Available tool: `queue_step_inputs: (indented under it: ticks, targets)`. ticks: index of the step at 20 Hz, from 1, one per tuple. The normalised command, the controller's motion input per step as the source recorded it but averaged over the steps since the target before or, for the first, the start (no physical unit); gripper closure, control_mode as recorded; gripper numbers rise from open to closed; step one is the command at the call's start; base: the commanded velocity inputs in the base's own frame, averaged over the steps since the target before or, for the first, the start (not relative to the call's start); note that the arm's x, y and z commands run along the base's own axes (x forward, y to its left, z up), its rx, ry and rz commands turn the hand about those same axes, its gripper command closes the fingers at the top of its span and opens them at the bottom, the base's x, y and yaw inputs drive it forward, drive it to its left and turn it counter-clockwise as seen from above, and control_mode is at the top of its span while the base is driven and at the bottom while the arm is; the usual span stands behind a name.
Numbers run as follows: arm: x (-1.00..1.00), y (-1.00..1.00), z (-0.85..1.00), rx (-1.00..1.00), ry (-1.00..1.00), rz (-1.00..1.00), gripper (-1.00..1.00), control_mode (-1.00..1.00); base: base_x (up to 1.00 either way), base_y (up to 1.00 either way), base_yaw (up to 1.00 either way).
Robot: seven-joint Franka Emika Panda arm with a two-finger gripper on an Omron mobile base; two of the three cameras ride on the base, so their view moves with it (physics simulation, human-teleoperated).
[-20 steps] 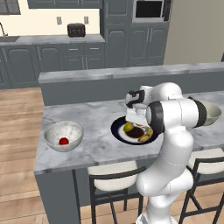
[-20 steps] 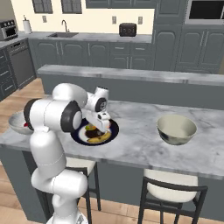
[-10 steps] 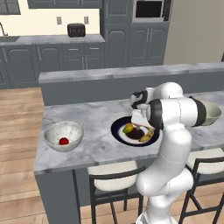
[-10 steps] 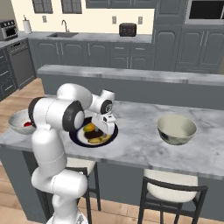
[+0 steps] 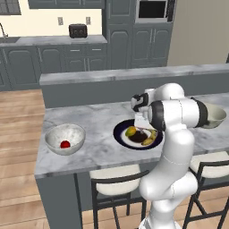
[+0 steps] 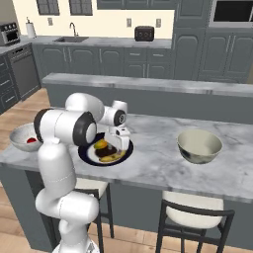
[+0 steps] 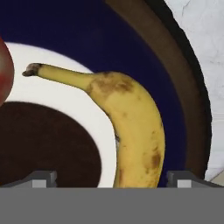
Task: Take the fruits from the plate on the dining counter and place two fruits in each bowl.
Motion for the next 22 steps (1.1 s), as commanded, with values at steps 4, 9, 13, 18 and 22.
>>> queue_step_inputs:
  ticks: [4,9,13,18,22]
  targets:
    - [-0.01,-0.06,0.0,-0.14,0.05,0.0,-1.0,-1.0,0.0,0.0,0.0]
    - [-0.22,-0.34,-0.32,-0.07,-0.1,0.0,-1.0,-1.0,0.0,0.0,0.0]
    - [-0.22,-0.07,-0.12,0.0,-0.18,0.0,-1.0,-1.0,0.0,0.0,0.0]
    - [0.0,0.25,0.0,-0.01,-0.01,0.0,-1.0,-1.0,0.0,0.0,0.0]
    - [0.0,0.31,0.0,-0.01,0.0,0.0,1.0,-1.0,0.0,0.0,0.0]
